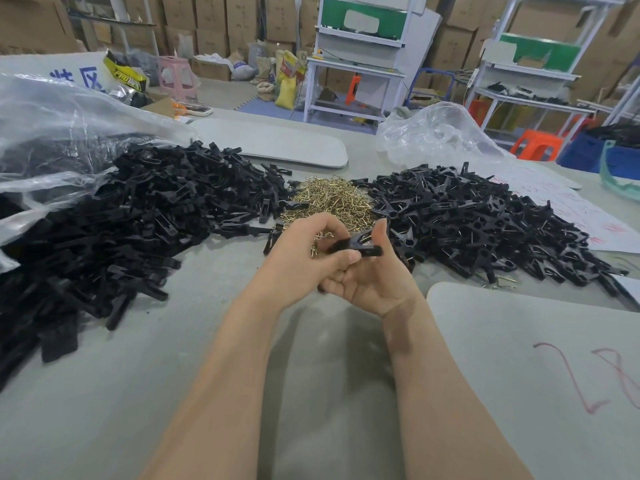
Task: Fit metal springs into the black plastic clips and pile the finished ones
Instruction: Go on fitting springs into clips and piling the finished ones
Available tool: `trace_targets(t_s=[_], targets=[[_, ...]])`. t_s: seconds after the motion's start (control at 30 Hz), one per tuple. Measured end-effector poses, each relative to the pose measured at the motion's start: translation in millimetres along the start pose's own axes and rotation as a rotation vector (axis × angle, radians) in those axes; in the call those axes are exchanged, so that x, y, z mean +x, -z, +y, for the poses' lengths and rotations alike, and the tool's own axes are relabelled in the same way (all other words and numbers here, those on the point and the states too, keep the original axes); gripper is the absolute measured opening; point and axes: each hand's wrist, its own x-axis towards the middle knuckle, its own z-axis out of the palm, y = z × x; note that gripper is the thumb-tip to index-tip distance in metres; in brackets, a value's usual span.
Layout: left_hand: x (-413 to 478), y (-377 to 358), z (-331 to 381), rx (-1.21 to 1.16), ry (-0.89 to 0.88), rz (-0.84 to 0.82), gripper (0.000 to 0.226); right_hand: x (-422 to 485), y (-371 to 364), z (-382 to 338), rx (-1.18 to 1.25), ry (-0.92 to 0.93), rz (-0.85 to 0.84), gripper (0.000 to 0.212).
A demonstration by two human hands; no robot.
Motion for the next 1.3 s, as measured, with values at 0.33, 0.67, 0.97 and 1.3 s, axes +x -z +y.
trace_targets(t_s=[0.33, 0.67, 0.97, 1.3], targets=[[0.1, 2.9, -1.0, 0.102, -0.029, -0.063, 0.026, 2.2, -0.2, 4.0, -0.038, 0.026, 0.077, 0.083], [3.7, 2.2, -26.4, 0.434, 0.159, 0.000, 0.038, 4.5, 1.1, -18.6, -0.749, 0.020, 0.570, 0.016], [9.6, 25.3, -33.7, -0.196, 0.476, 0.833, 0.020, 5.4, -9.1, -33.5, -1.205, 0.261, 1.146, 0.079], [2.0, -3.6, -40.9, 0.748, 0.482, 0.231, 0.045, 19.3, -28.4, -3.7, -1.699, -0.302, 0.787, 0.030]])
